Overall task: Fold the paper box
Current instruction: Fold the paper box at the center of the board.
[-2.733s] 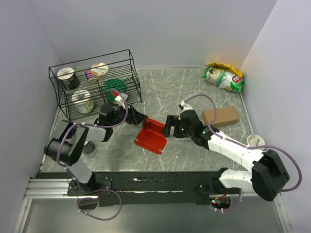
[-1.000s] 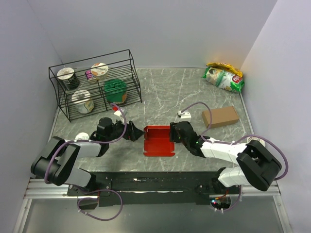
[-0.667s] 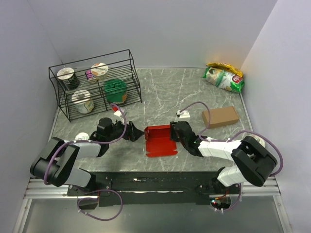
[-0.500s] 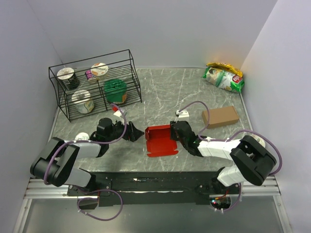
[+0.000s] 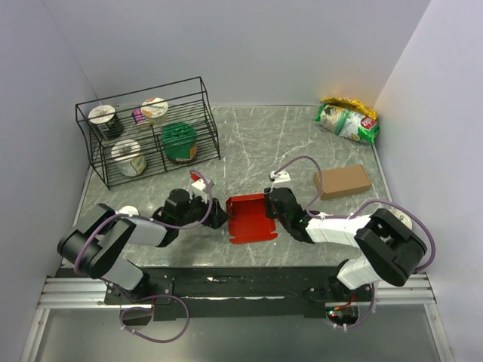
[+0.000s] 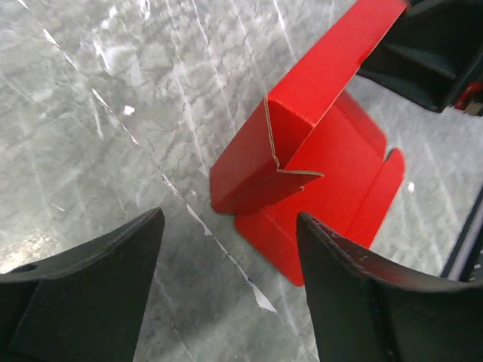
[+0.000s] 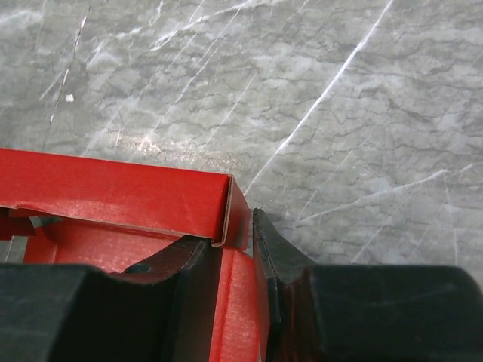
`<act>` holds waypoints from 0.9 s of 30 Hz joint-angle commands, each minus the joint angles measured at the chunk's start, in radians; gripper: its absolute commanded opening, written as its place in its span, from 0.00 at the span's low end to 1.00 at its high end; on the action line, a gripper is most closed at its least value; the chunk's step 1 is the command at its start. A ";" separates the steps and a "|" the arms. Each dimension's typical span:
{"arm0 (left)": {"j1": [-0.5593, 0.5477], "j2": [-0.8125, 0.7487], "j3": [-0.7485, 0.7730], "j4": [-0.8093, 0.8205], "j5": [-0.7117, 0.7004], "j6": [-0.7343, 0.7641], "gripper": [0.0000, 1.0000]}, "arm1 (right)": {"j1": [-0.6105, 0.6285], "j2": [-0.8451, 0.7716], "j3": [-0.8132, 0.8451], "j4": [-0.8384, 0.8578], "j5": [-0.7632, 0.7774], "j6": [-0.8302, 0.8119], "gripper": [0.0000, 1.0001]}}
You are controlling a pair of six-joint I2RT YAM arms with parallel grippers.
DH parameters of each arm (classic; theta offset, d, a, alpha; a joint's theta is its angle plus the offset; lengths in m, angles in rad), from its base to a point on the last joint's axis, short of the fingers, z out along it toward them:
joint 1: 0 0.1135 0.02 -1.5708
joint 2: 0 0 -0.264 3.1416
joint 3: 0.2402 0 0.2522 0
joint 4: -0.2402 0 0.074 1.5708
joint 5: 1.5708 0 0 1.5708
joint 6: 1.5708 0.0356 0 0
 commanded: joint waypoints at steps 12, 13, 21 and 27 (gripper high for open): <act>-0.082 0.076 0.104 0.106 -0.057 0.148 0.46 | 0.006 0.030 0.038 0.013 -0.022 -0.008 0.28; -0.088 0.073 0.097 0.109 -0.055 0.151 0.43 | 0.007 0.034 0.040 0.013 -0.022 -0.009 0.28; -0.099 0.075 0.096 0.126 0.000 0.153 0.37 | 0.007 0.039 0.043 -0.002 -0.017 0.000 0.28; -0.127 0.072 0.107 0.117 0.006 0.139 0.40 | 0.007 0.049 0.058 -0.027 0.000 0.009 0.27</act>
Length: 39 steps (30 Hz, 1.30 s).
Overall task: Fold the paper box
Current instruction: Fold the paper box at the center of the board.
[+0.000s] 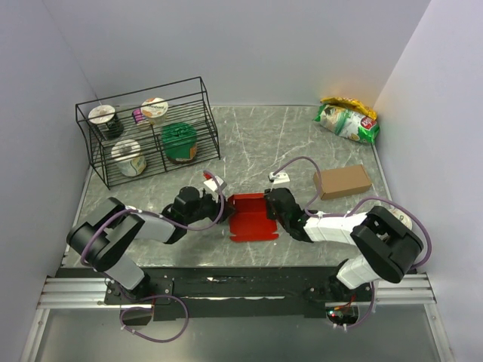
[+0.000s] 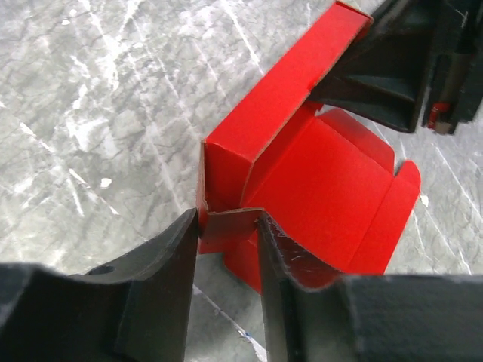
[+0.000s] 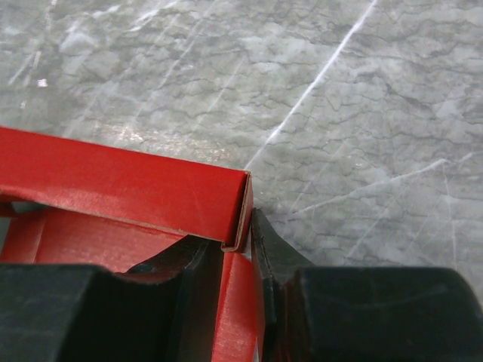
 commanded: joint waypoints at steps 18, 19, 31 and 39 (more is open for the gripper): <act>0.180 -0.235 -0.158 0.113 0.189 -0.143 0.82 | -0.039 0.017 0.007 0.057 -0.119 -0.019 0.26; 0.189 -0.220 -0.161 0.125 0.194 -0.159 0.79 | -0.045 0.018 0.006 0.060 -0.133 -0.020 0.26; 0.177 -0.039 -0.074 0.145 0.226 -0.082 0.60 | -0.062 0.024 -0.004 0.080 -0.167 -0.026 0.26; 0.131 -0.013 -0.034 0.095 0.227 -0.050 0.51 | -0.063 0.040 0.005 0.077 -0.173 -0.023 0.26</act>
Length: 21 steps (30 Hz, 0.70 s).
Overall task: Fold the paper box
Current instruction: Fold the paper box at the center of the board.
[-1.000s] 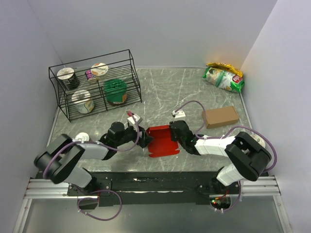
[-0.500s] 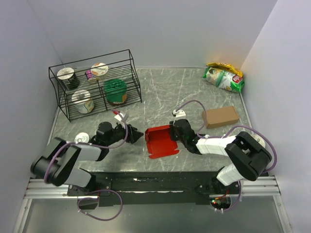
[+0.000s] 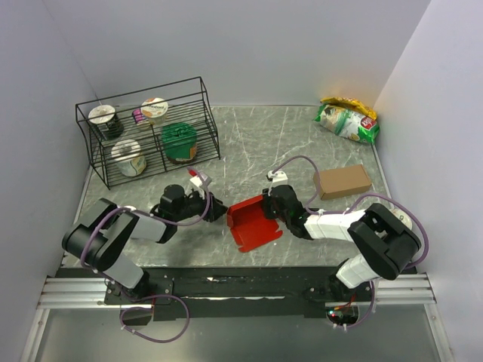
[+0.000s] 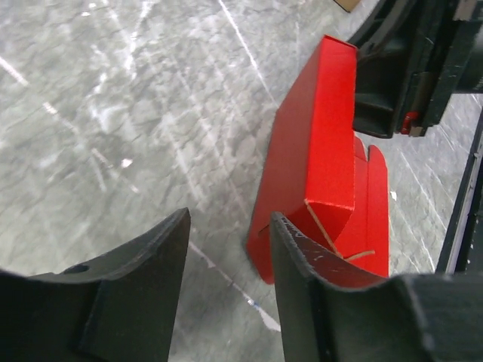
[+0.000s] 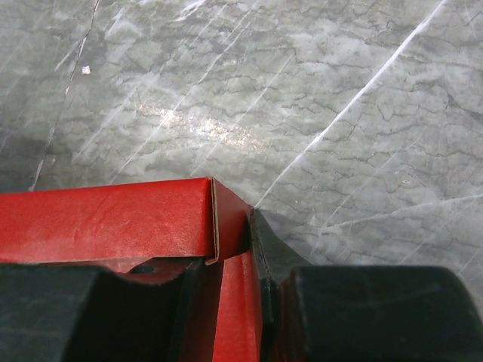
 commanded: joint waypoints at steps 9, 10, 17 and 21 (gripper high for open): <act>-0.057 -0.111 -0.108 0.004 -0.268 -0.077 0.69 | -0.016 0.020 0.008 0.016 0.006 0.008 0.26; -0.057 -0.119 -0.120 -0.007 -0.285 -0.086 0.69 | -0.016 0.020 0.008 0.018 0.006 0.006 0.26; -0.091 -0.144 -0.154 0.040 -0.198 -0.068 0.64 | -0.021 0.018 0.008 0.015 0.000 0.012 0.26; -0.109 -0.096 -0.123 0.051 -0.180 -0.034 0.60 | -0.019 0.017 0.005 0.016 -0.003 0.012 0.26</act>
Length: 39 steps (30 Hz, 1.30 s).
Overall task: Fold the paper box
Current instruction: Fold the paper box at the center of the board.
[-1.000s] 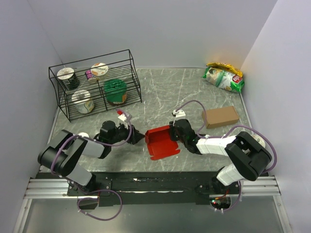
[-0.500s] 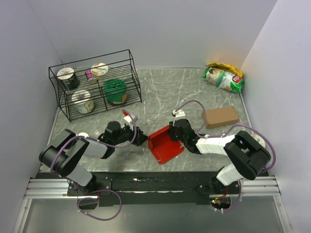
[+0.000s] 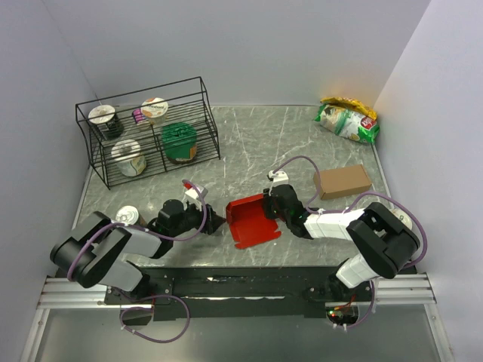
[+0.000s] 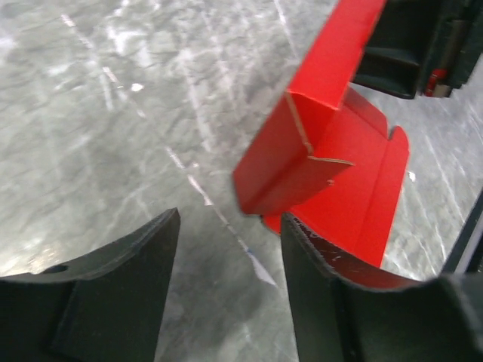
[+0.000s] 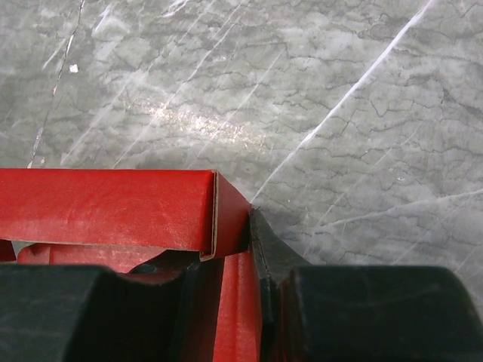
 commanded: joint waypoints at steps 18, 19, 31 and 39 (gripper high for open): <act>-0.065 0.172 0.176 0.119 0.054 0.099 0.50 | -0.007 0.003 -0.006 0.033 -0.022 0.015 0.25; -0.065 0.173 0.180 0.119 0.054 0.102 0.50 | -0.007 0.003 -0.006 0.034 -0.022 0.015 0.25; -0.072 0.160 0.186 0.105 0.066 0.117 0.41 | -0.007 0.008 -0.003 0.034 -0.022 0.012 0.24; -0.140 0.232 0.254 0.098 -0.067 0.080 0.35 | -0.001 0.014 0.002 0.036 -0.028 0.013 0.22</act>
